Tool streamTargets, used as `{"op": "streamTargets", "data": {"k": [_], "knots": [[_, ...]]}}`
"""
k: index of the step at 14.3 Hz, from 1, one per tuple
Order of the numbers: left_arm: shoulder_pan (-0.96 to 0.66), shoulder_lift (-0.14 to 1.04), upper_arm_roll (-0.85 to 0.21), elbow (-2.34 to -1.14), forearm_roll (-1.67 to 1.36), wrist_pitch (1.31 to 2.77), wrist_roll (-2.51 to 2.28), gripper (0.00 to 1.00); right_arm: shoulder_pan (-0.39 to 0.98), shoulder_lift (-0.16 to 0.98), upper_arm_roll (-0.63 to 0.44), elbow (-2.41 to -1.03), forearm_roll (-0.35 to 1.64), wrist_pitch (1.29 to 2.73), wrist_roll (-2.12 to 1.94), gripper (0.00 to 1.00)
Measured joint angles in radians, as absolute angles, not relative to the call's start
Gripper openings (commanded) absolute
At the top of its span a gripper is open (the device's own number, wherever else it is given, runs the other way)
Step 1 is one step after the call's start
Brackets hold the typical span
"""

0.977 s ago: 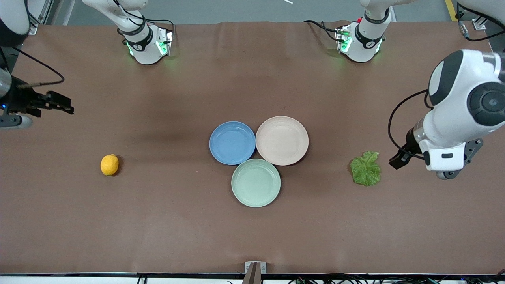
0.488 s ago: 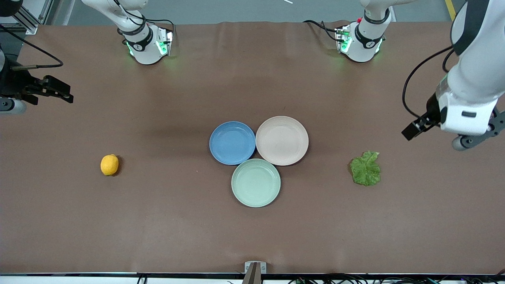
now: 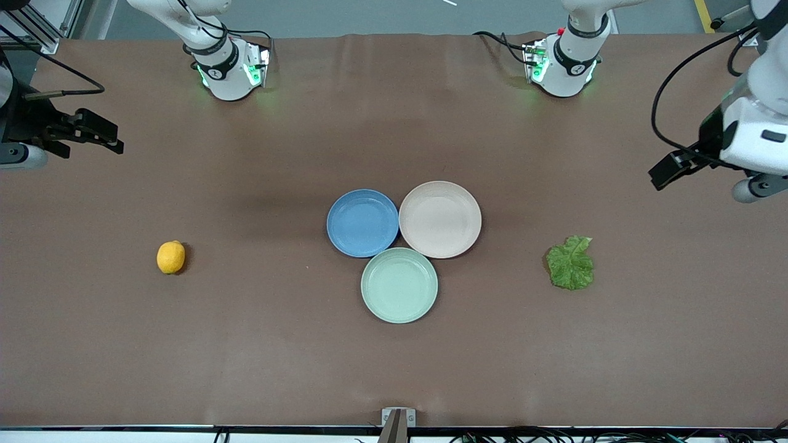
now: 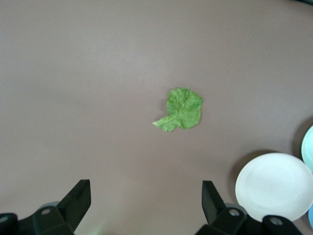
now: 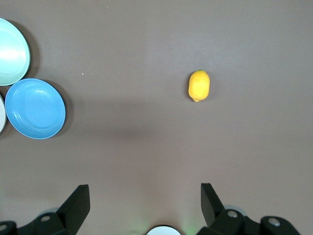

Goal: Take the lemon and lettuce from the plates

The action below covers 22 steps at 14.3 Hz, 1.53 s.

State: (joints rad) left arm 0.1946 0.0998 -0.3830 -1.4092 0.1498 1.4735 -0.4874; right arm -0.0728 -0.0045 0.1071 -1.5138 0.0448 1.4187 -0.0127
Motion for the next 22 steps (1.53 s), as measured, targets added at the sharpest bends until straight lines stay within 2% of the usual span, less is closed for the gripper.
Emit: {"op": "streamTargets", "data": {"k": [6,22], "knots": [[0.097,-0.005,-0.179,-1.504,0.088,1.476,-0.262,1.0,-0.073,-0.086,0.104,-1.611,0.038,1.506,-0.013,1.0],[0.085,-0.01,-0.178,-1.536,0.049,1.519,-0.134,1.0,-0.087,-0.109,0.091,-1.595,0.037,1.515,-0.012,1.0]]}}
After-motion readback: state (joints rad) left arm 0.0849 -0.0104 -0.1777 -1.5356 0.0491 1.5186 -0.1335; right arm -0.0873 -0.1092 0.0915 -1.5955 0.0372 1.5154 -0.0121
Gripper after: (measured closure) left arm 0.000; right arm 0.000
